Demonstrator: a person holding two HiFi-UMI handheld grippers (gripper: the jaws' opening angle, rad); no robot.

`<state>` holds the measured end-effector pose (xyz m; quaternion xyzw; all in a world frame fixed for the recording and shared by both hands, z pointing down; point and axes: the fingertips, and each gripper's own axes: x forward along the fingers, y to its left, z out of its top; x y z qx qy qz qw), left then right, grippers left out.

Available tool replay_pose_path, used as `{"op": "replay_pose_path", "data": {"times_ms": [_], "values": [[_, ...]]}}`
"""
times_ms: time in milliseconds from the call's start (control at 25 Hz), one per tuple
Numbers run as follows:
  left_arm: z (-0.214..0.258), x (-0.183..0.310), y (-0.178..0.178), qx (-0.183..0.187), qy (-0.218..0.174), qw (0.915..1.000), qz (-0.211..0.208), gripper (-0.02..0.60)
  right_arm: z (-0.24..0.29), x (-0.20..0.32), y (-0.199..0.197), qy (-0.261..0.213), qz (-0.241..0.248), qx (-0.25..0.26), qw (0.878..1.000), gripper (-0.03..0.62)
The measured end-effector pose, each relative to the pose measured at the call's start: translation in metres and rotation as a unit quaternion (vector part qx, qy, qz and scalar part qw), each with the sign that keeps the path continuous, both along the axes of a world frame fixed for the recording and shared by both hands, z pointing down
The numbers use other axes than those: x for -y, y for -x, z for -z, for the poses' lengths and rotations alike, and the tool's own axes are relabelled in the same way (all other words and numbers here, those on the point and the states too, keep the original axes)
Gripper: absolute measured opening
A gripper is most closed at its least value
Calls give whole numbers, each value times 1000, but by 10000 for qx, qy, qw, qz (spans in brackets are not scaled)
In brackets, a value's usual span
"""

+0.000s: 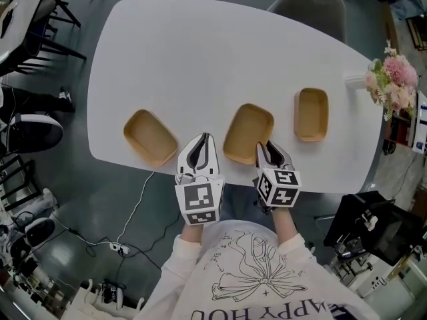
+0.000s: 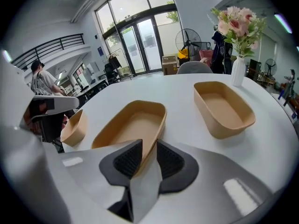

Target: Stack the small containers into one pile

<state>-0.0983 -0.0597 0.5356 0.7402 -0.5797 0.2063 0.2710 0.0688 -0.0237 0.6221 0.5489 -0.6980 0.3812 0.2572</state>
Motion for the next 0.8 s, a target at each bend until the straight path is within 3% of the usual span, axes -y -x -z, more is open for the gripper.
{"op": "replay_pose_path", "data": {"times_ms": [200, 520, 800], "values": [[2, -1, 10, -33, -19, 10000, 62, 17, -2, 6, -1, 53, -181, -25, 9998, 35], [14, 0, 21, -25, -152, 9999, 52, 17, 30, 26, -5, -348, -214, -17, 9992, 31], [39, 10, 1, -75, -358, 9993, -66, 17, 78, 47, -47, -833, -629, 170, 9944, 31]]}}
